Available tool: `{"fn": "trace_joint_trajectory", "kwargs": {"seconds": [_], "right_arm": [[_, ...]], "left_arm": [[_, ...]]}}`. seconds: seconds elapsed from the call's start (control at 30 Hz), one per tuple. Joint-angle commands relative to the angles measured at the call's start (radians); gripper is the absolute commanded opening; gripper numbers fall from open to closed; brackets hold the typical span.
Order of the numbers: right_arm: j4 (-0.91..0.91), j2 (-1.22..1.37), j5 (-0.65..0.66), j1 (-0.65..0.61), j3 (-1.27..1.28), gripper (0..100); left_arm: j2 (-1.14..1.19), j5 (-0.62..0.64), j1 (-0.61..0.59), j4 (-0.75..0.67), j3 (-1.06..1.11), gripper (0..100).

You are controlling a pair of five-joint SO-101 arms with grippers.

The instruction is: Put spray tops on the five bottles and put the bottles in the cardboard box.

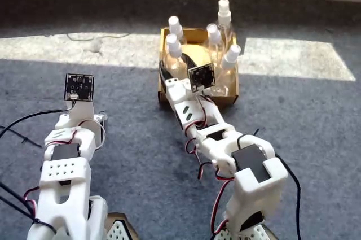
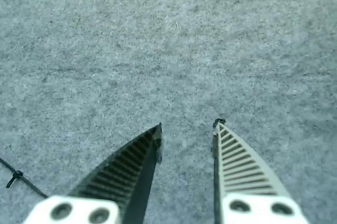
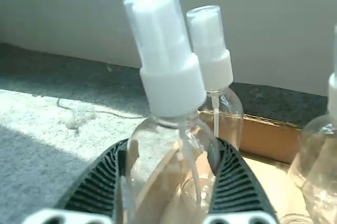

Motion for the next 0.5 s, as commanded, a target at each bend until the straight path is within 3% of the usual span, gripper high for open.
{"fn": "trace_joint_trajectory", "kwargs": {"seconds": [0.0,0.23,0.47], "right_arm": [[-0.016,-0.012,-0.003,0.012,-0.012,4.6],[-0.016,-0.012,-0.003,0.008,-0.007,5.0],[-0.015,-0.013,-0.003,0.004,-0.007,20.9]], "left_arm": [[-0.013,-0.005,0.015,-0.012,-0.004,16],[-0.013,-0.005,0.015,-0.012,-0.004,16],[-0.013,-0.005,0.015,-0.014,-0.004,16]]}}
